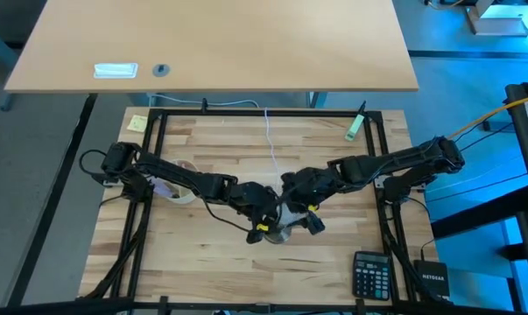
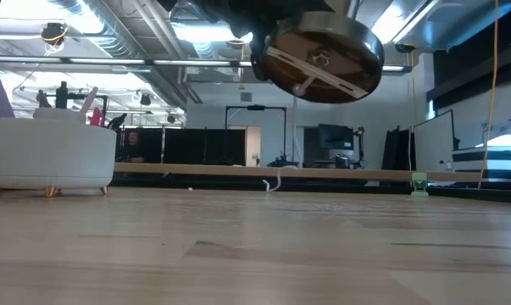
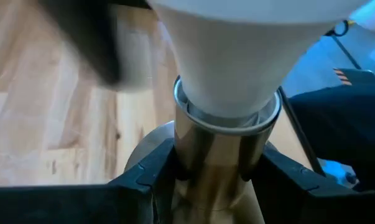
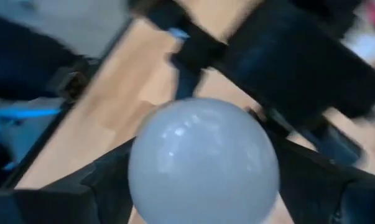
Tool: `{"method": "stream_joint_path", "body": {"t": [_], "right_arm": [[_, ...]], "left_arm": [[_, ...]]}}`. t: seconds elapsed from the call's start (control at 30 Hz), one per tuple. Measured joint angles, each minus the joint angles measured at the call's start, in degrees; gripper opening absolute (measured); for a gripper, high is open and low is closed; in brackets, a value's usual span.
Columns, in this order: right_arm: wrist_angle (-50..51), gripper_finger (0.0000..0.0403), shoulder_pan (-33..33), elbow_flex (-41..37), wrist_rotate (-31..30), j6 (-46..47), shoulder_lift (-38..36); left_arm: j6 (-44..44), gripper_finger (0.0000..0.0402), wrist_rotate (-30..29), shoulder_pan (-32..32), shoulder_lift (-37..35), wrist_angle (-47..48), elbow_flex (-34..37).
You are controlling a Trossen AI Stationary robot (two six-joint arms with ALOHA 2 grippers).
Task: Screw lightbulb
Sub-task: Remove the lightbulb from the lamp
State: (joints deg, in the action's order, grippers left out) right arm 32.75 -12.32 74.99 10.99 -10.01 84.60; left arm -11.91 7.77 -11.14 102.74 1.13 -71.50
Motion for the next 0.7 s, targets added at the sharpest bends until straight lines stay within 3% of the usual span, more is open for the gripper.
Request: {"method": "stream_joint_path", "body": {"t": [0.13,0.27,0.57,0.7], "right_arm": [[4.6,0.0353,-0.1,1.5,-7.1,4.6,0.0],[9.8,0.0373,-0.1,3.5,-6.9,6.9,0.0],[30.1,0.0376,0.0,10.7,-8.9,15.7,-0.1],[34.9,0.0376,0.0,10.2,-8.9,18.9,-0.1]], "left_arm": [[-0.7,0.0158,-1.1,0.1,0.0,0.7,0.0],[-1.0,0.0158,-3.7,0.0,0.0,1.0,0.0],[-2.9,0.0161,-18.9,-0.1,0.4,3.6,0.0],[-3.9,0.016,-22.2,0.1,2.7,3.3,0.0]]}}
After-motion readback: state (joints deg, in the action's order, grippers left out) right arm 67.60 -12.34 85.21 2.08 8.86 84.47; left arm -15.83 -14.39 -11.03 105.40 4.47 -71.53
